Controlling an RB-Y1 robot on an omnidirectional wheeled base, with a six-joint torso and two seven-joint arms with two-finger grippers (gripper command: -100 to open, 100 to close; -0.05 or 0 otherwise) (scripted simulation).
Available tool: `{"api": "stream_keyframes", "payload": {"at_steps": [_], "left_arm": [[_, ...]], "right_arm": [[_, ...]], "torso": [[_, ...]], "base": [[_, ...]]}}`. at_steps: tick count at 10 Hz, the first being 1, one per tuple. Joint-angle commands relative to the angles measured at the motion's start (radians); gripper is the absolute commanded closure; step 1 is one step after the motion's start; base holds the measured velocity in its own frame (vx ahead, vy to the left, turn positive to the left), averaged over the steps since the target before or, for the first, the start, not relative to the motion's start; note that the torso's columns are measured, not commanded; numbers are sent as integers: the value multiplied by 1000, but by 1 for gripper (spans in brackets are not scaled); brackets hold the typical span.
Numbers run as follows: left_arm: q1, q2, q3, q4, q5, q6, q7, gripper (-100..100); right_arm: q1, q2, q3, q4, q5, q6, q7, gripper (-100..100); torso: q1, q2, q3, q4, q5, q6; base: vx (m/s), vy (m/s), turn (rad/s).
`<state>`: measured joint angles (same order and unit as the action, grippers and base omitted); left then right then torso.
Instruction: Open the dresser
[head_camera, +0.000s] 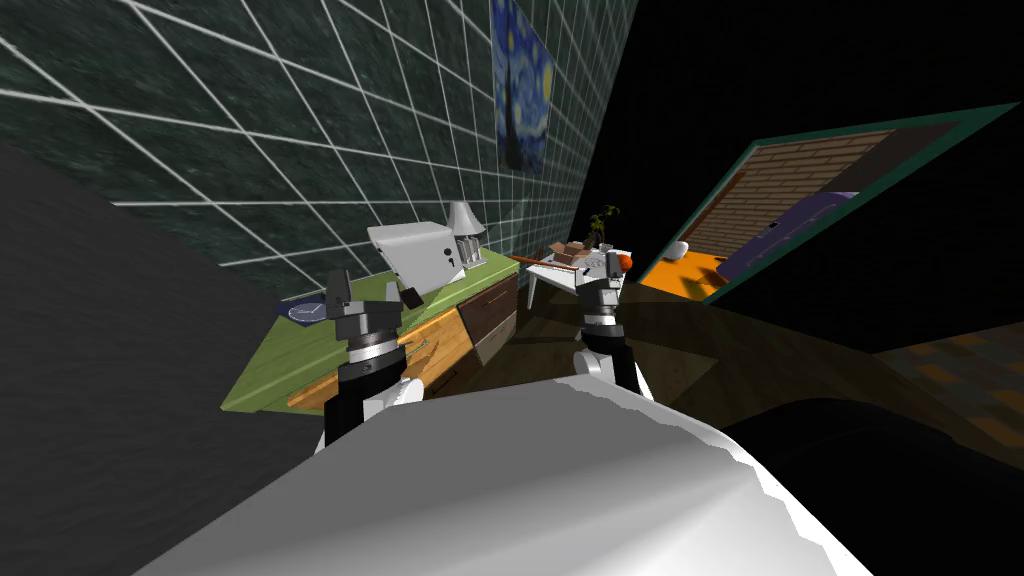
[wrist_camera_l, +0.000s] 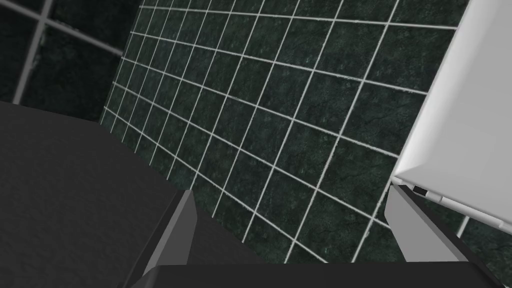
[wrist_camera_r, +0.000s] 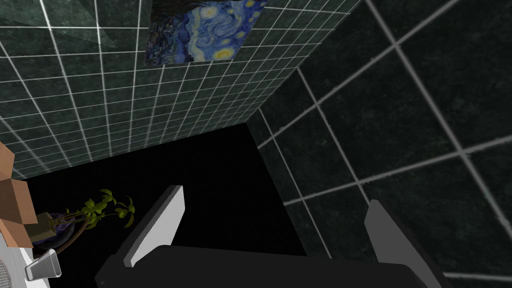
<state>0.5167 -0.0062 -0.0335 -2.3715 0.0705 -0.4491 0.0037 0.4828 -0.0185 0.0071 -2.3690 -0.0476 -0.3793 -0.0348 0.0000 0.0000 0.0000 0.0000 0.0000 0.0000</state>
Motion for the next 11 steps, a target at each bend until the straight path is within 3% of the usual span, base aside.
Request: {"api": "stream_keyframes", "payload": {"at_steps": [1,9,10,11], "left_arm": [[0,0,0,0,0,0,0,0],[0,0,0,0,0,0,0,0],[-1,41,3,9,3,1,1,-100],[-2,67,7,18,5,2,1,-100]], "right_arm": [[0,0,0,0,0,0,0,0],[0,0,0,0,0,0,0,0],[0,0,0,0,0,0,0,0],[0,0,0,0,0,0,0,0]], "torso": [[0,40,-82,41,0,0],[0,618,-1234,617,0,0],[0,691,-1382,691,0,0],[-1,724,-1451,724,0,0]], "base": [[0,0,0],[0,0,0],[22,-24,25],[42,-52,47]]}}
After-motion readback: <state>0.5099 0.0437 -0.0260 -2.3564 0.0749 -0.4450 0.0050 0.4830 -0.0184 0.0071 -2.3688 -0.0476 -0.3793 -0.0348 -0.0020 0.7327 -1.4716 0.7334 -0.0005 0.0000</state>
